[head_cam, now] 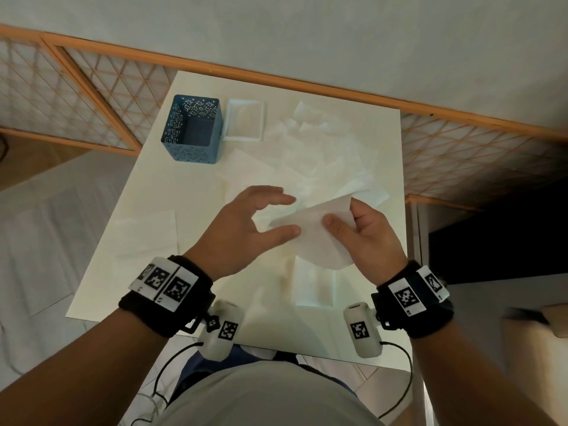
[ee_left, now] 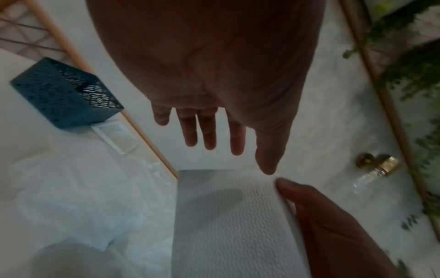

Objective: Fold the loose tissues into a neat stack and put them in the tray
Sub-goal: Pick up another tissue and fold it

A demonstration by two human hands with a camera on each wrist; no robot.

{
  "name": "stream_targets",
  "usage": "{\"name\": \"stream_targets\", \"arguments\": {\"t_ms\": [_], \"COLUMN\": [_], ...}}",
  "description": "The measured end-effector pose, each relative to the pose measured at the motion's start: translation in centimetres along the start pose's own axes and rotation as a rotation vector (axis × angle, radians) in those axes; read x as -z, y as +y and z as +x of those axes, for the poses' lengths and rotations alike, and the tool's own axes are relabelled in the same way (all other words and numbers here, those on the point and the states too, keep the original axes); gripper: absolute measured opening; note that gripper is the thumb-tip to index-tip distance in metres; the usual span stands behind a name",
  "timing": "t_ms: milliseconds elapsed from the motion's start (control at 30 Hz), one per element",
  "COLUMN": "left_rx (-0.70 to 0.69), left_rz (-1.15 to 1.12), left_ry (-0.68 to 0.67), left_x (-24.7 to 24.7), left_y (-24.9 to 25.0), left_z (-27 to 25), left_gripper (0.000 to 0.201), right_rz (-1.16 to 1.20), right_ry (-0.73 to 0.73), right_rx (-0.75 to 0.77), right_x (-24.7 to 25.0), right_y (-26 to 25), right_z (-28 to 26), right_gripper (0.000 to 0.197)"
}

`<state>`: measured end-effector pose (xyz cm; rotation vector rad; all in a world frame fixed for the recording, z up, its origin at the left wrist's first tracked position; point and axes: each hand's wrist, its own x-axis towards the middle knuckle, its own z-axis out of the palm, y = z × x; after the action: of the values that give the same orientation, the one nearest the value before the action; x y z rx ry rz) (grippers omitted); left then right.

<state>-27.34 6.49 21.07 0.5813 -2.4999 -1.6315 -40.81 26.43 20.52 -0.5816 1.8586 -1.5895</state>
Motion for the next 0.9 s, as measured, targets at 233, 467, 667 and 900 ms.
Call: {"name": "stream_targets", "arguments": {"t_ms": [233, 467, 667, 900], "left_rx": [-0.071, 0.057, 0.202, 0.446], "left_rz": [0.064, -0.078, -0.481, -0.713], "left_ry": [-0.129, -0.114, -0.115, -0.115], "left_x": [-1.9, -2.5, -2.6, -5.0], "left_y": [-0.2, -0.7, -1.3, -3.8], "left_z": [0.4, 0.2, 0.7, 1.4], "left_gripper": [0.025, 0.005, 0.017, 0.006], "right_rz": [-0.238, -0.177, 0.148, 0.308], "right_ry": [-0.153, -0.028, 0.087, 0.073], "right_rx": [0.074, 0.028, -0.192, -0.385], "right_x": [0.0, 0.3, 1.1, -0.4], "right_y": [0.6, 0.4, 3.7, 7.5], "right_z": [-0.2, -0.3, 0.3, -1.2], "right_gripper": [0.023, 0.01, 0.078, 0.032]}}
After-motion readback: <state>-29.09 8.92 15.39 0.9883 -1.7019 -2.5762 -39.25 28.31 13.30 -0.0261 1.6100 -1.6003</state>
